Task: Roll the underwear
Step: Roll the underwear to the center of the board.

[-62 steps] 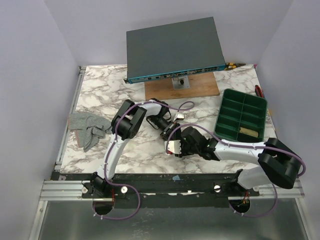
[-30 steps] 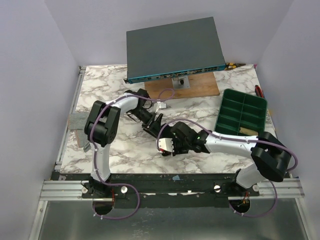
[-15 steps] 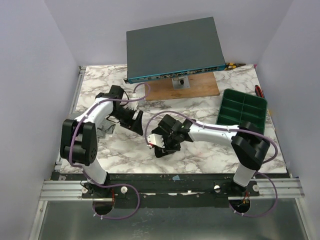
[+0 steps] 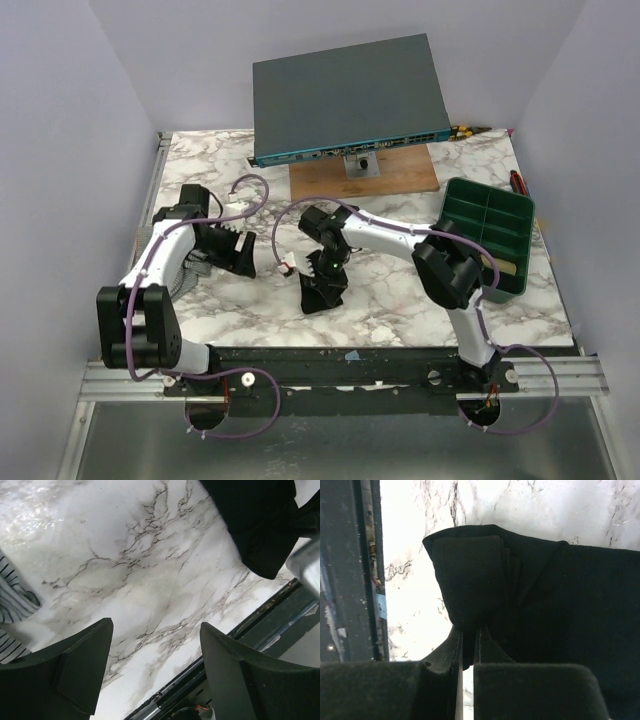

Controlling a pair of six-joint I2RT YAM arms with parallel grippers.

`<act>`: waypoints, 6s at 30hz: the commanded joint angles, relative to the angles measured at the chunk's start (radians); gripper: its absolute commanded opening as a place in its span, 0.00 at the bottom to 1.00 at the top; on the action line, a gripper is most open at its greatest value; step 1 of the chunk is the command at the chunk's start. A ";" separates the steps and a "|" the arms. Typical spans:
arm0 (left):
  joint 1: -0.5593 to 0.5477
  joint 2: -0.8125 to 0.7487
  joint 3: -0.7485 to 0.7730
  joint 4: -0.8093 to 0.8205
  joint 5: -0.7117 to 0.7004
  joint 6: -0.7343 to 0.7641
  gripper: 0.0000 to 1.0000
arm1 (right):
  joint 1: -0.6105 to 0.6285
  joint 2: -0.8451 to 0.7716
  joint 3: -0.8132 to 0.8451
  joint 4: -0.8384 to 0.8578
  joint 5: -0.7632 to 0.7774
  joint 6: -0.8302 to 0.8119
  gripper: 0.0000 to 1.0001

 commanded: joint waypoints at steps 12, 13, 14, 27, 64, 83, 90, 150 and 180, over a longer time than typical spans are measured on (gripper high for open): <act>-0.047 -0.317 -0.164 0.011 -0.071 0.214 0.73 | -0.041 0.372 0.218 -0.268 -0.199 -0.105 0.01; -0.076 -0.328 -0.175 0.022 -0.083 0.215 0.73 | -0.043 0.382 0.226 -0.271 -0.203 -0.103 0.01; -0.102 -0.339 -0.185 0.032 -0.097 0.216 0.73 | -0.046 0.393 0.235 -0.270 -0.205 -0.097 0.01; -0.504 -0.486 -0.281 0.147 -0.241 0.193 0.73 | -0.083 0.530 0.348 -0.348 -0.245 -0.099 0.01; -1.016 -0.107 -0.358 0.574 -0.481 0.246 0.66 | -0.098 0.595 0.435 -0.403 -0.202 -0.112 0.01; -0.987 -0.013 -0.365 0.583 -0.438 0.177 0.00 | -0.149 0.471 0.295 -0.227 -0.241 0.044 0.31; -0.910 -0.008 -0.345 0.559 -0.370 0.163 0.00 | -0.205 0.361 0.171 -0.126 -0.295 0.119 0.63; -0.447 0.435 0.142 0.046 0.223 0.141 0.00 | -0.335 -0.262 -0.341 0.537 0.275 0.548 0.65; -0.421 0.687 0.392 -0.154 0.295 0.104 0.02 | -0.172 -0.685 -0.711 0.721 0.096 0.294 0.68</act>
